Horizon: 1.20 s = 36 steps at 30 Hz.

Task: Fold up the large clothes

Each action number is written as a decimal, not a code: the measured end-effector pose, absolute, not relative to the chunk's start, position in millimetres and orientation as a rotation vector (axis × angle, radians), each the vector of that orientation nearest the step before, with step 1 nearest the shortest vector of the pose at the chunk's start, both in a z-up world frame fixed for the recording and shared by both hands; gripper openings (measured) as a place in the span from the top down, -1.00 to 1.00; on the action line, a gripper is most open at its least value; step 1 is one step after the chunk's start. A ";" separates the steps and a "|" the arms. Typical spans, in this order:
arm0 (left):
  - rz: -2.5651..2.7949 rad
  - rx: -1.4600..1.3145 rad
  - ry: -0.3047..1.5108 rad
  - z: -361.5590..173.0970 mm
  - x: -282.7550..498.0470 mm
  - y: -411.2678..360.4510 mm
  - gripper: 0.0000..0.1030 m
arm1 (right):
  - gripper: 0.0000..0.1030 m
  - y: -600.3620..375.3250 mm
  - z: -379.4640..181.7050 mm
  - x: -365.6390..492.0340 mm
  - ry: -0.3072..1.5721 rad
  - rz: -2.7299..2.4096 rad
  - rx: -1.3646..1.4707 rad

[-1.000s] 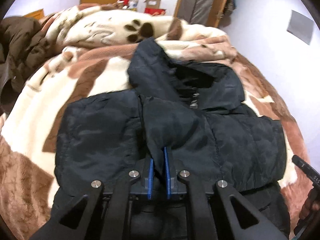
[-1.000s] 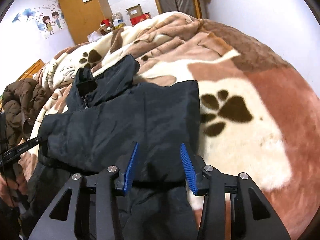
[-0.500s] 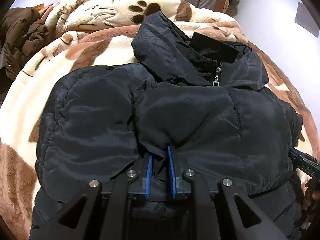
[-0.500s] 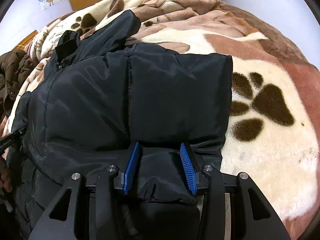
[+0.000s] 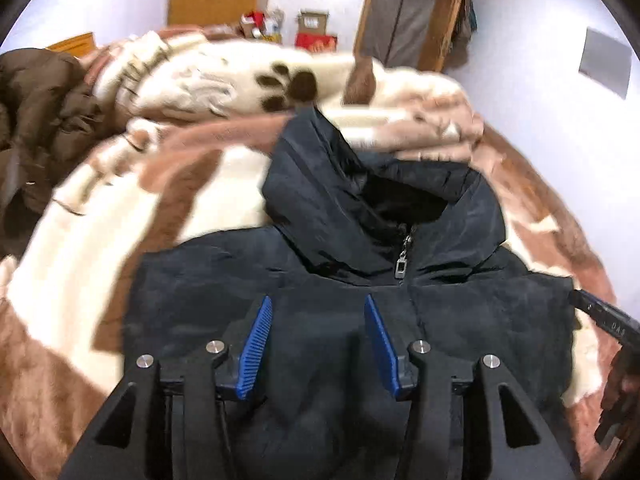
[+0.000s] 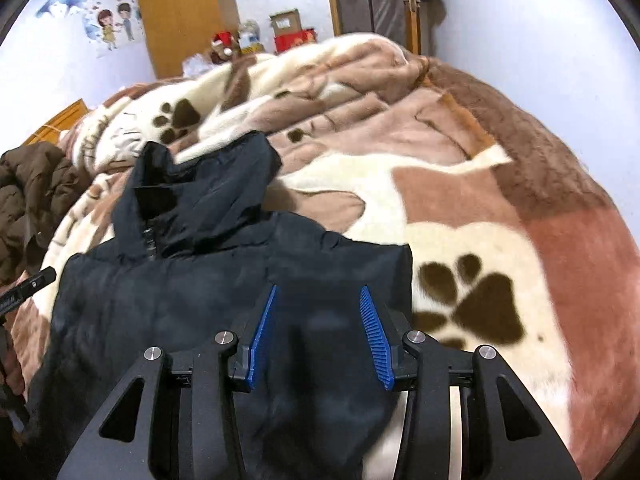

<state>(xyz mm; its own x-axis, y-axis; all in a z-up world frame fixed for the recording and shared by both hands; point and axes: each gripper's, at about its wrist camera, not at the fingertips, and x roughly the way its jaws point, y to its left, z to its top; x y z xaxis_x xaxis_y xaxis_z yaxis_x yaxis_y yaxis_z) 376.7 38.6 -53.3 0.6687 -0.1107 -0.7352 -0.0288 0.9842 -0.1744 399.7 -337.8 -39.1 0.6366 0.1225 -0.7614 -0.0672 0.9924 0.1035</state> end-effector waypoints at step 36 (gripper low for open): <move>-0.058 -0.138 0.882 -88.1 326.1 31.9 0.08 | 0.24 -329.1 -67.2 327.7 0.948 0.154 0.116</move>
